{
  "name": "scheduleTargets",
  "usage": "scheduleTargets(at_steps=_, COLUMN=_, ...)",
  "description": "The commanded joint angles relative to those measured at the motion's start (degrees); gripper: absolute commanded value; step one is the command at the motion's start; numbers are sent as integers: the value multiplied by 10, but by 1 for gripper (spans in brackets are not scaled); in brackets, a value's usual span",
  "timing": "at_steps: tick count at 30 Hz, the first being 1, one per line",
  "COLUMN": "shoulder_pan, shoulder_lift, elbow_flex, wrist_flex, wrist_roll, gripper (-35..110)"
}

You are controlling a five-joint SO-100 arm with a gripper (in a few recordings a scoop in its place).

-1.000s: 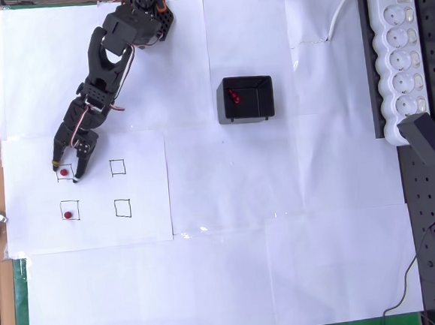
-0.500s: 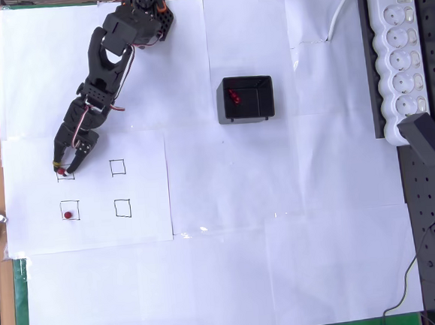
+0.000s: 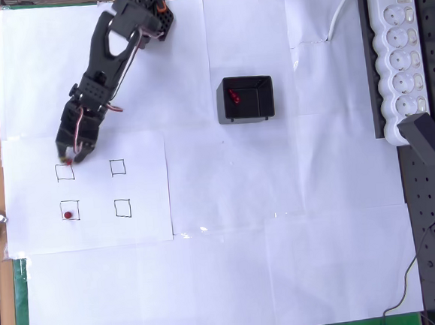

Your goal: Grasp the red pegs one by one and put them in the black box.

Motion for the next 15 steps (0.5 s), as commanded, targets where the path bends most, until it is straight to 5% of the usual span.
scheduleTargets(at_steps=1, shoulder_pan=-109, shoulder_lift=-120, elbow_flex=200, wrist_flex=384, wrist_roll=-114, gripper=0)
scheduleTargets(at_steps=4, shoulder_pan=-236, shoulder_lift=-120, elbow_flex=382, wrist_flex=598, wrist_roll=-230, gripper=0)
scheduleTargets(at_steps=7, shoulder_pan=-361, shoulder_lift=-128, elbow_flex=449, wrist_flex=604, wrist_roll=-352, gripper=0)
scheduleTargets(at_steps=15, shoulder_pan=-594, shoulder_lift=-42, elbow_flex=457, wrist_flex=592, wrist_roll=-380, gripper=0)
